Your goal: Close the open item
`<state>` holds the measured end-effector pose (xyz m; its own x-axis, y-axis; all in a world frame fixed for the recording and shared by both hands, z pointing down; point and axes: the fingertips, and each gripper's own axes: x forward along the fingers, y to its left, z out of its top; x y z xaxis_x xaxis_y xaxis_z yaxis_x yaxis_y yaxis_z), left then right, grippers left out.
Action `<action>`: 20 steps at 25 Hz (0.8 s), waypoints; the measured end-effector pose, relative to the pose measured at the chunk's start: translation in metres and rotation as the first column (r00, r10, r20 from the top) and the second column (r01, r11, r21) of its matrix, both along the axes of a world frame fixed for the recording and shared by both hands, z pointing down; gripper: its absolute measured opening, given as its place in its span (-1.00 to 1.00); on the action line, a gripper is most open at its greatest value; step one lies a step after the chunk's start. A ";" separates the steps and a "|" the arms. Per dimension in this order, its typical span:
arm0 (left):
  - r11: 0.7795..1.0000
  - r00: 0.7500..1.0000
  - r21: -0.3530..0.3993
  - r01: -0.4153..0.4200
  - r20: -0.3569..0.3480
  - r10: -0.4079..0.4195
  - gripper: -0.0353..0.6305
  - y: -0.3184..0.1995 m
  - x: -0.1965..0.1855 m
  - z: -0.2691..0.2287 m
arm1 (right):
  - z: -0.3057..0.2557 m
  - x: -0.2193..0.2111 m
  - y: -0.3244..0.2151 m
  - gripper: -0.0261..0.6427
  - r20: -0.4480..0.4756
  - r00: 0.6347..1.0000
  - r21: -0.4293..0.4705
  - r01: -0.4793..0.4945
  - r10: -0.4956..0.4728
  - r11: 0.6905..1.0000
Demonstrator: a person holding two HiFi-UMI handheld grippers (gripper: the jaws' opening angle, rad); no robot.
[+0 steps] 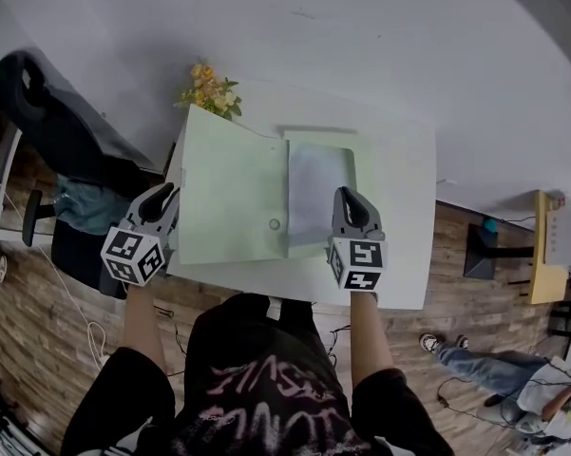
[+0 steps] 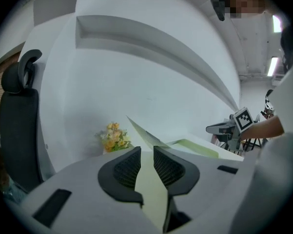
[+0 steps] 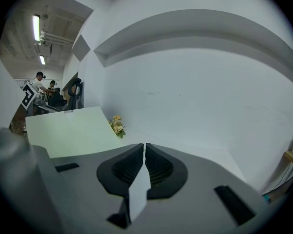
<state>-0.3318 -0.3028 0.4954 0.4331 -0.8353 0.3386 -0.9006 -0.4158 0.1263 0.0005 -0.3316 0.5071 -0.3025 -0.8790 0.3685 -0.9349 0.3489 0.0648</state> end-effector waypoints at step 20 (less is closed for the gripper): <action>0.952 0.958 0.112 -0.286 0.056 0.281 -0.65 -0.012 0.165 -0.051 | -0.007 0.108 0.016 -0.84 0.050 0.994 0.018 -0.094 0.093 0.995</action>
<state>-0.1666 -0.3145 0.4449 0.6464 -0.7150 0.2665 -0.7468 -0.6644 0.0286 0.1087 -0.3155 0.5005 -0.2356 -0.9116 0.3368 -0.9657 0.2586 0.0242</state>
